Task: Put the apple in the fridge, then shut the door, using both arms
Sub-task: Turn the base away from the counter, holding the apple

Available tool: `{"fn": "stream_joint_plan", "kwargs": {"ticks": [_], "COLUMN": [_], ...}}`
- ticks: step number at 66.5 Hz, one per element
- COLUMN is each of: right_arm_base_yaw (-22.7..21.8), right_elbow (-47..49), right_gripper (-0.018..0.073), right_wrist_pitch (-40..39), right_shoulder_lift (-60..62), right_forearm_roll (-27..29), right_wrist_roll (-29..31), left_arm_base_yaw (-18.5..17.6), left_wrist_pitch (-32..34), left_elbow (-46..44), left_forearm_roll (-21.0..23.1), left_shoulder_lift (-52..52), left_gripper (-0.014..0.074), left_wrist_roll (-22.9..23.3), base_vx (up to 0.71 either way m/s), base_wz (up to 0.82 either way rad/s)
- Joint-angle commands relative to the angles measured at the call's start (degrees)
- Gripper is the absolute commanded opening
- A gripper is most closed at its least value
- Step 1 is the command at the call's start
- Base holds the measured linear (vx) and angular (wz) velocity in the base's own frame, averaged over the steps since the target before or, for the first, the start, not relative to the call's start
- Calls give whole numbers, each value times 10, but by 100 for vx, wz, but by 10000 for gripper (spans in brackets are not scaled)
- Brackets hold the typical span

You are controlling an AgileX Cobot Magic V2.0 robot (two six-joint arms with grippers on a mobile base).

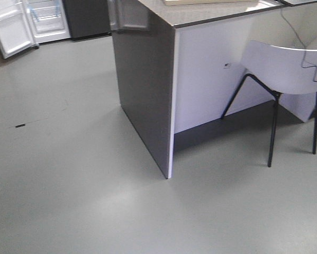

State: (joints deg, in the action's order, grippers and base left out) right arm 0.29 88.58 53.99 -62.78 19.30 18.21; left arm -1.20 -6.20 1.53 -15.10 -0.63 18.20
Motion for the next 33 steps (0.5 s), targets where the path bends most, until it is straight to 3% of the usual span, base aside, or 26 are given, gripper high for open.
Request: {"fn": "stream_joint_plan", "kwargs": {"ticks": [1,33], "right_arm_base_yaw": [-2,-2], "right_elbow": [17,17], "right_gripper": [150,150], "right_wrist_pitch": [-45,-45], "right_shoulder_lift": [9,9], "right_forearm_roll": [10,10], "right_wrist_roll": [5,5], "left_arm_base_yaw": [0,0], "left_wrist_pitch": [37,37], "left_elbow": [9,9], "left_forearm_roll": [1,1], "left_shoulder_lift": [-4,-4], "left_gripper": [-8,-8], "left_wrist_roll": [0,0], "base_vx": [2,3], "base_wz": [27,26]}}
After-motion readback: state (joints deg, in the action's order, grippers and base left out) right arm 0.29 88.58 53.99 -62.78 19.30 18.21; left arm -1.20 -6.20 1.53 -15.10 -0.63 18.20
